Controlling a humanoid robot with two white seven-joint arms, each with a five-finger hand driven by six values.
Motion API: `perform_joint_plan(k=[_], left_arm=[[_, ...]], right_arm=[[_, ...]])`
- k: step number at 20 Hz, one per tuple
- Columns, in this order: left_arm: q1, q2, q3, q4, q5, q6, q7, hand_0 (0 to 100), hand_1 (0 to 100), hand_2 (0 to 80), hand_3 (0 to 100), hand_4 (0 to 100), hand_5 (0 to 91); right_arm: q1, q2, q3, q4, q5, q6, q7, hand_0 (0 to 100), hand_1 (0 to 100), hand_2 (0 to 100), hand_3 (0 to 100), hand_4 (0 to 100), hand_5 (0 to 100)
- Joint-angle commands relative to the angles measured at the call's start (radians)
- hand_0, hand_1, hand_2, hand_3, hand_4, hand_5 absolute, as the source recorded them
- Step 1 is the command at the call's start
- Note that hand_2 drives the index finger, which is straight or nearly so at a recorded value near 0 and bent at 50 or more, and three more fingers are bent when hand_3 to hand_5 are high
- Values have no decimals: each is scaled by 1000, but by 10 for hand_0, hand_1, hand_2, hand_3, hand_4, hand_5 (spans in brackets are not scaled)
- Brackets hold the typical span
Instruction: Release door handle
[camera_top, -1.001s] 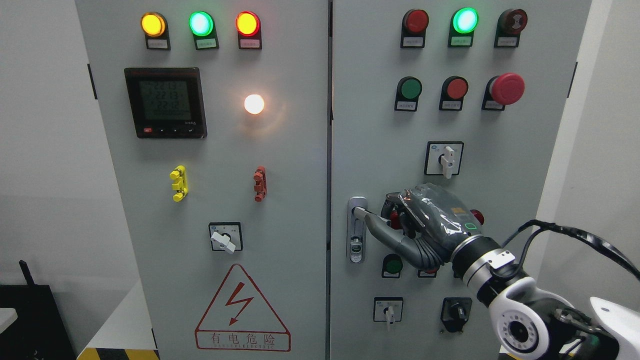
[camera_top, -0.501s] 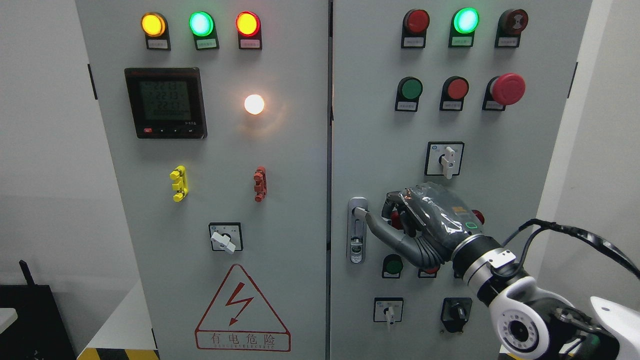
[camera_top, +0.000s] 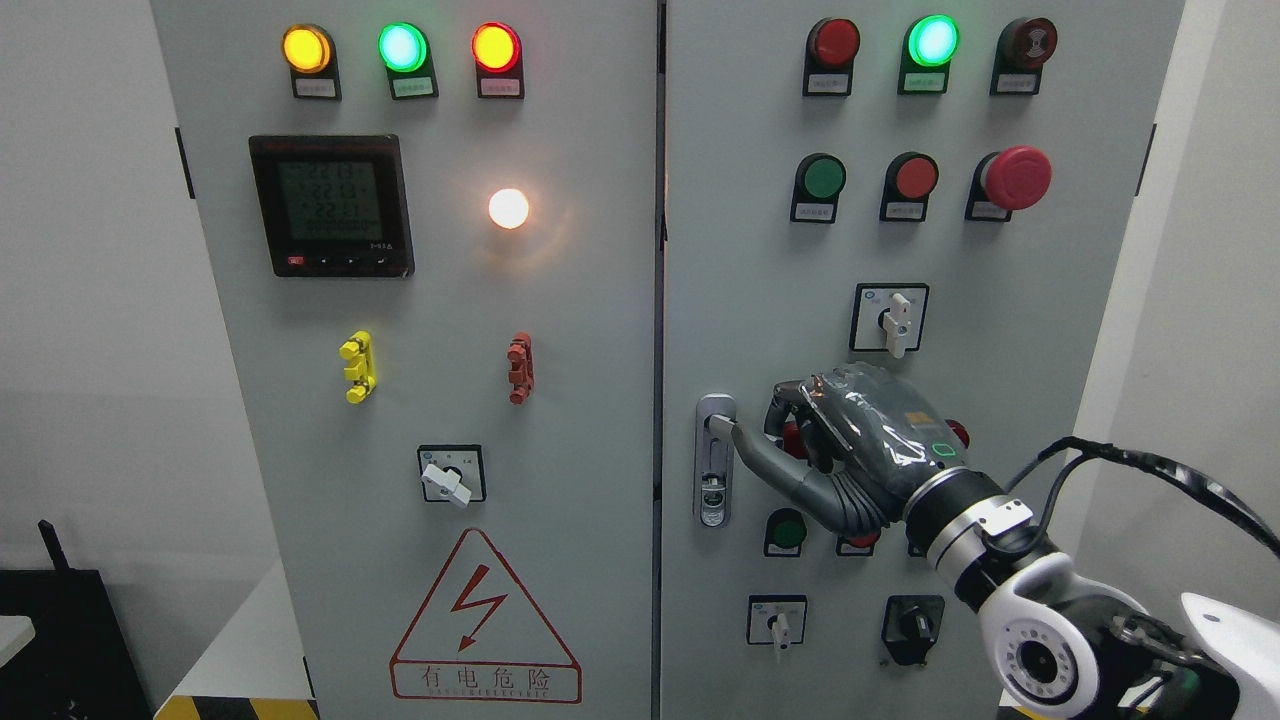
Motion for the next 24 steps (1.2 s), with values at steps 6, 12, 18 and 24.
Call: perform_joint_plan(k=[6, 12, 18, 24], left_arm=[[31, 0, 0, -29, 0, 0, 1, 120, 389, 0, 0, 0, 0], [31, 0, 0, -31, 0, 0, 1, 120, 389, 0, 0, 0, 0], [31, 0, 0, -31, 0, 0, 1, 120, 389, 0, 0, 0, 0], [31, 0, 0, -29, 0, 0, 1, 120, 389, 0, 0, 0, 0]], right_arm=[[5, 0, -1, -1, -1, 0, 0, 455, 65, 647, 1000, 1000, 1000], [6, 0, -1, -1, -1, 0, 2, 463, 65, 654, 1000, 1000, 1000], [5, 0, -1, -2, 1, 0, 0, 469, 63, 661, 1000, 1000, 1000], [6, 0, -1, -2, 1, 0, 0, 474, 63, 670, 1000, 1000, 1000]])
